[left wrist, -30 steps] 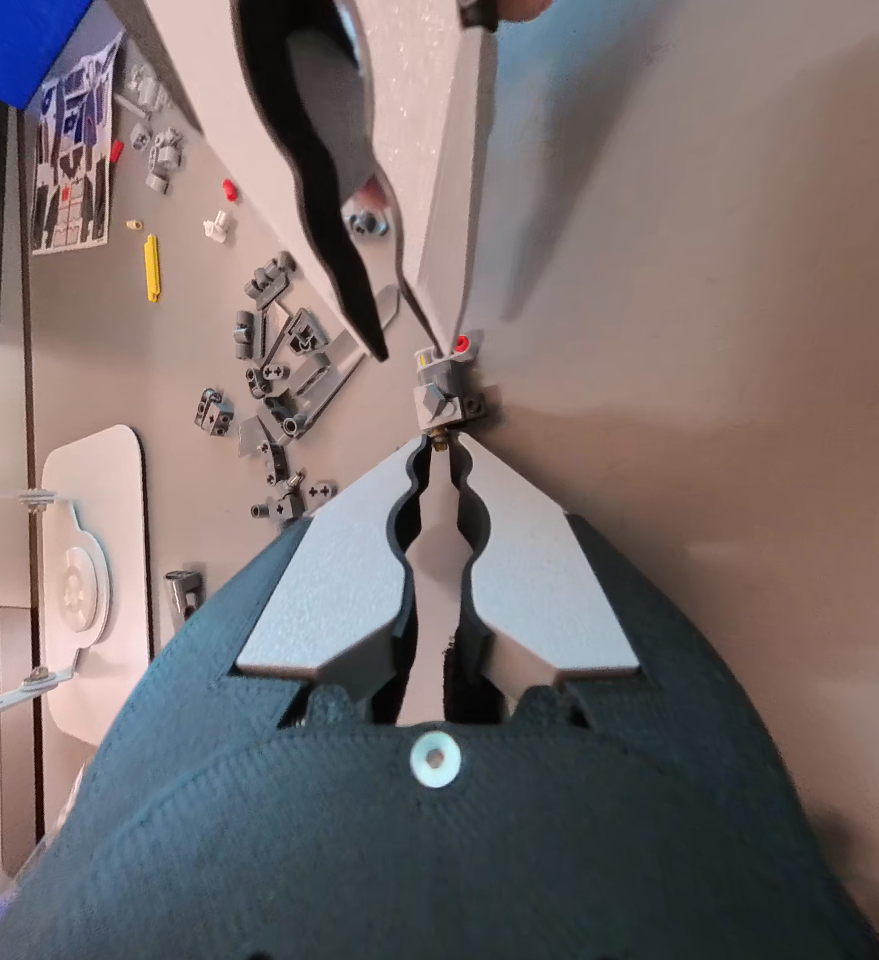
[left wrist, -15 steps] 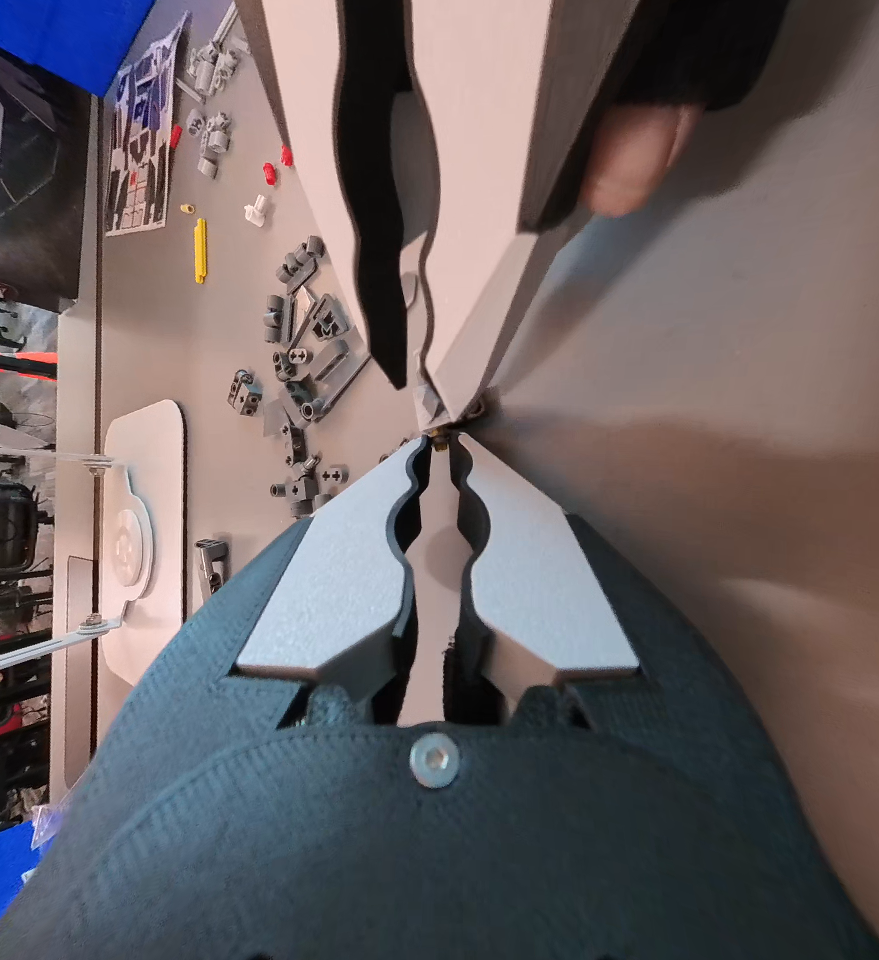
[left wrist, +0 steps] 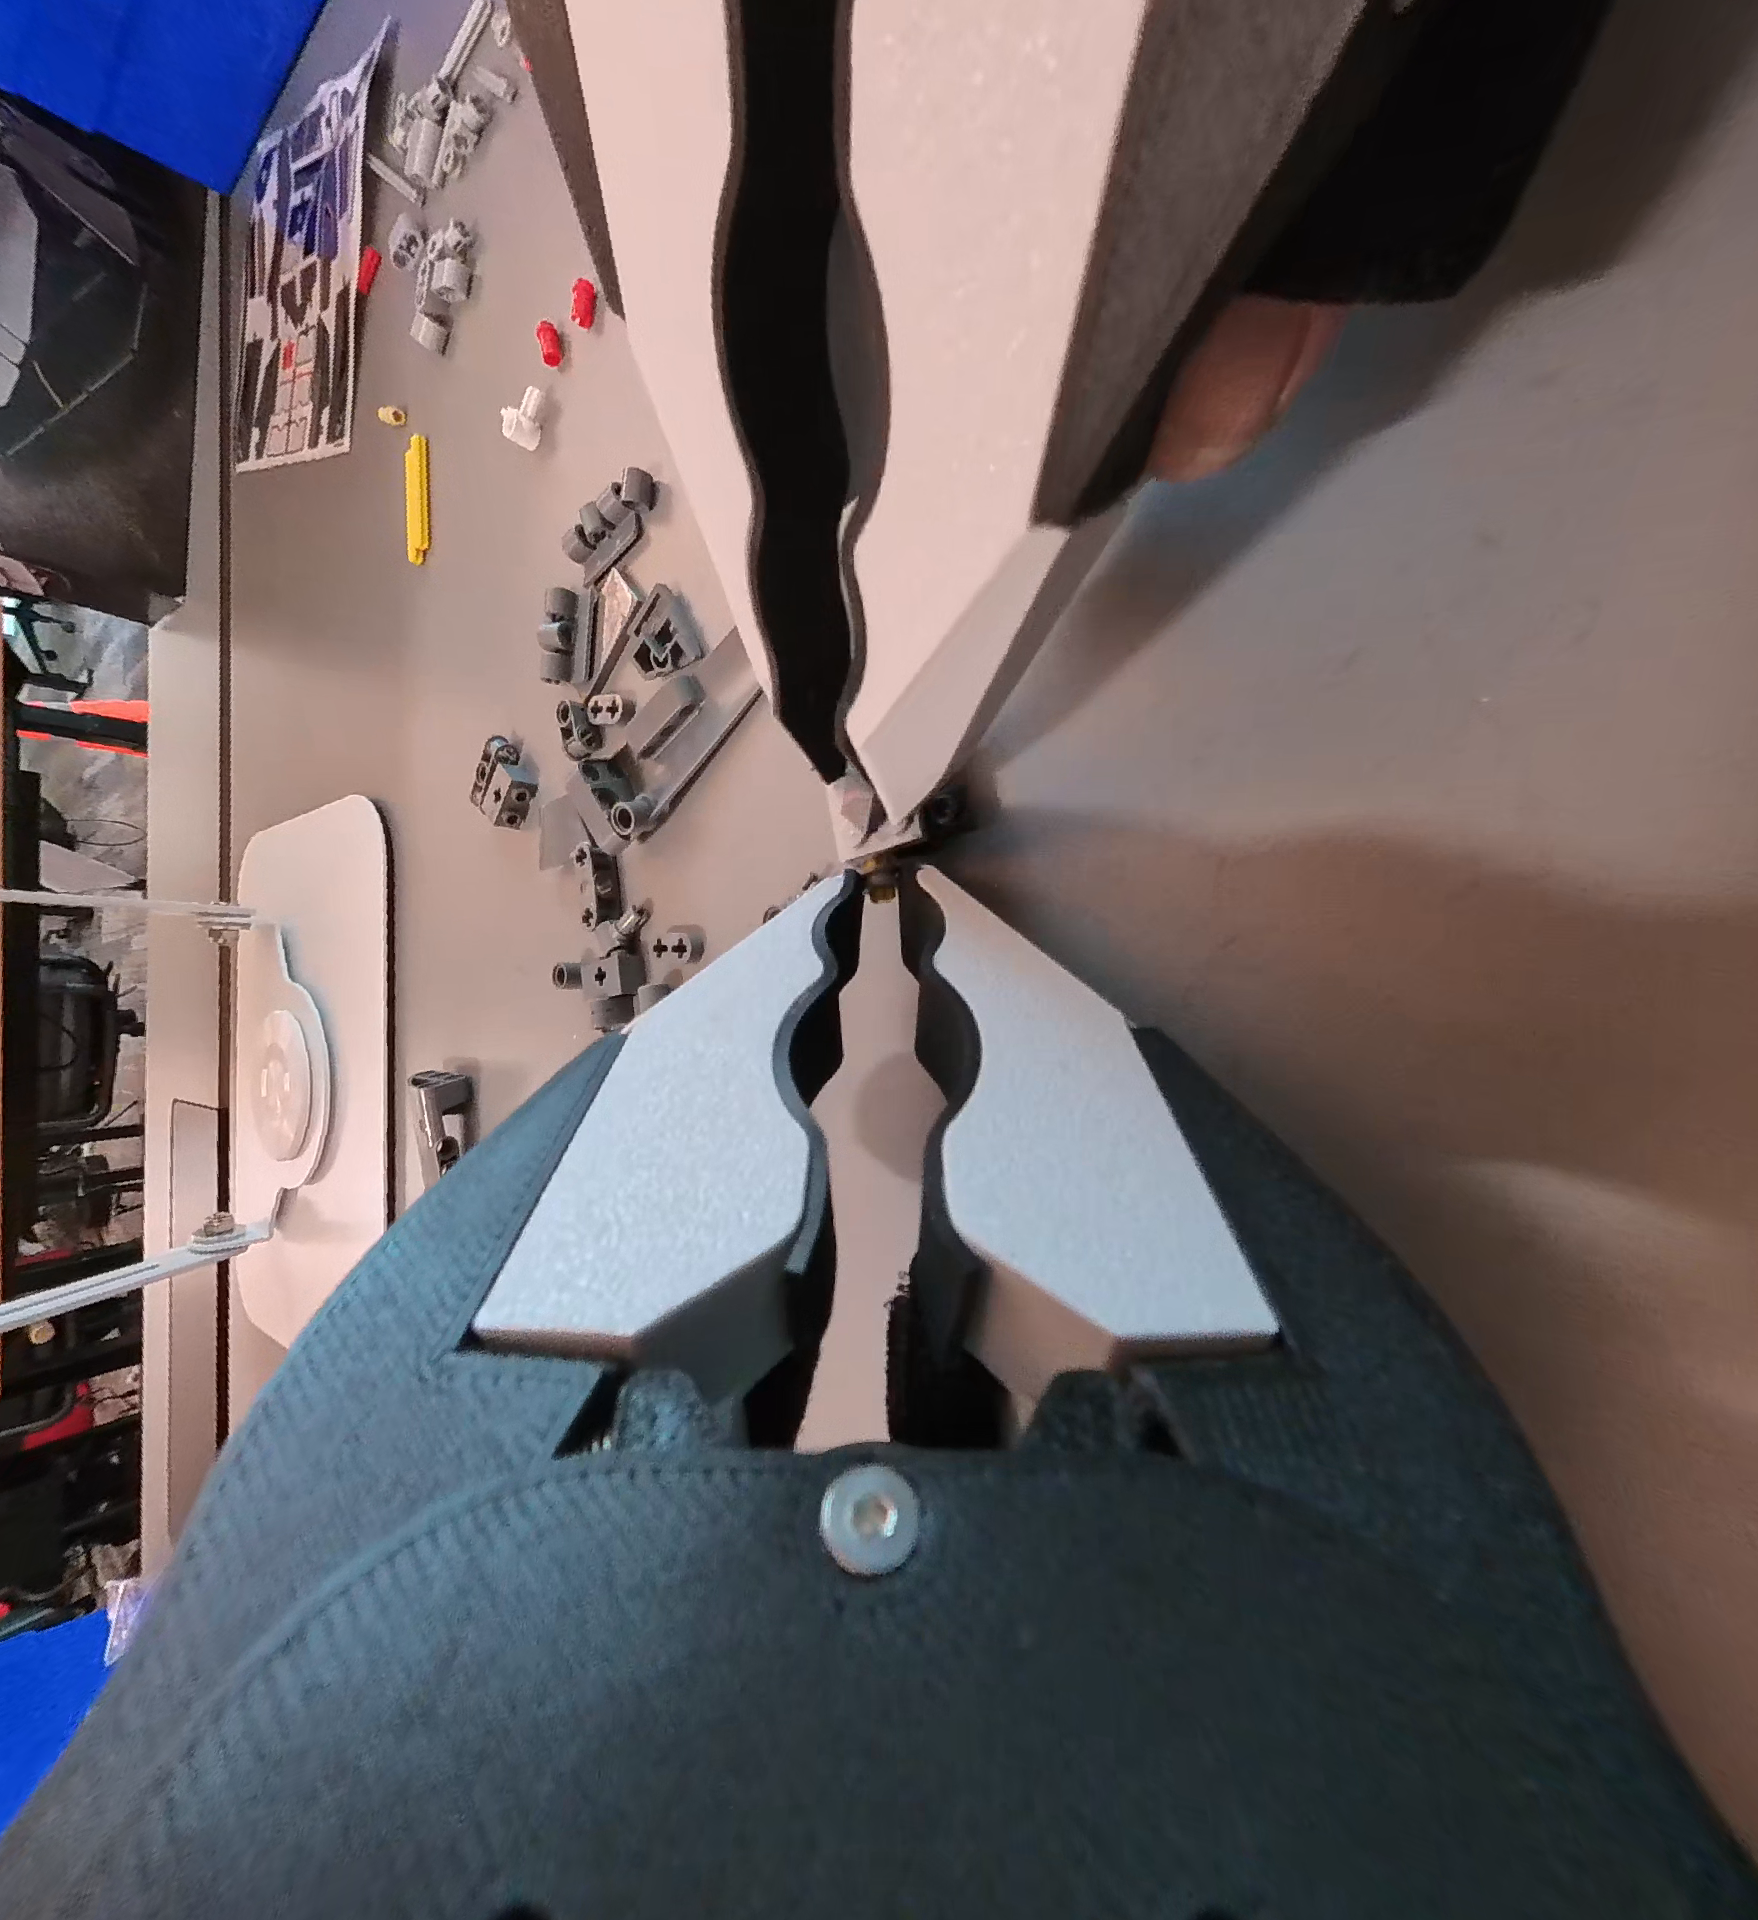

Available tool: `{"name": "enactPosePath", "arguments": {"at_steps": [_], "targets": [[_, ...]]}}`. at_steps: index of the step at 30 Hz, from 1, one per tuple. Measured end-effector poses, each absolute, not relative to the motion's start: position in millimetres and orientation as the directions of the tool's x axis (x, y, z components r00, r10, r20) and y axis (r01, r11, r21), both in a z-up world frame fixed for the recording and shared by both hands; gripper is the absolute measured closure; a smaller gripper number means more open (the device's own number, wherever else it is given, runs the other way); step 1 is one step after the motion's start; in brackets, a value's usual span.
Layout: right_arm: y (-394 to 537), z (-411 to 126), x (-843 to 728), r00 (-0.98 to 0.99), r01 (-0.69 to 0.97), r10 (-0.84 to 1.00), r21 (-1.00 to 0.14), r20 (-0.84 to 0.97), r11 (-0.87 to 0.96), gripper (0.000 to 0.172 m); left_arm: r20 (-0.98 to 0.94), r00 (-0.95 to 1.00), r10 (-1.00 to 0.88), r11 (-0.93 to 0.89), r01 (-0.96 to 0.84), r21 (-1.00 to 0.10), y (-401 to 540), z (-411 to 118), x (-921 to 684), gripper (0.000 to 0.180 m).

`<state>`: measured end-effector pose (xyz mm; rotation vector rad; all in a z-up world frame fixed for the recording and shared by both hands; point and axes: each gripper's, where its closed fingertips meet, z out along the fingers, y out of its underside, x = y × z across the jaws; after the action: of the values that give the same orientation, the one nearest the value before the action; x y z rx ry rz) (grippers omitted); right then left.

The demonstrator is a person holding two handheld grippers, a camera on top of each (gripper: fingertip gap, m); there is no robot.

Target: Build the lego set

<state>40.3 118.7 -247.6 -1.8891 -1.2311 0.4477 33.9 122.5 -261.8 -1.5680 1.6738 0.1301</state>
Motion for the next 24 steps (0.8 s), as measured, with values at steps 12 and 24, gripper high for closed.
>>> {"name": "enactPosePath", "arguments": {"at_steps": [12,24], "targets": [[117.4,-245.4,38.7,0.457,0.597,0.872,-0.787,0.174,-0.156,0.160,-0.613,0.109,-0.783,0.220,-0.872,-0.436,122.6,-261.9,33.7,0.175],[117.0,-247.1,36.7,0.464,0.609,0.862,-0.780,0.205,-0.143,0.167,-0.619,0.105,-0.779,0.225,-0.874,-0.430,122.6,-261.9,33.5,0.175]]}}
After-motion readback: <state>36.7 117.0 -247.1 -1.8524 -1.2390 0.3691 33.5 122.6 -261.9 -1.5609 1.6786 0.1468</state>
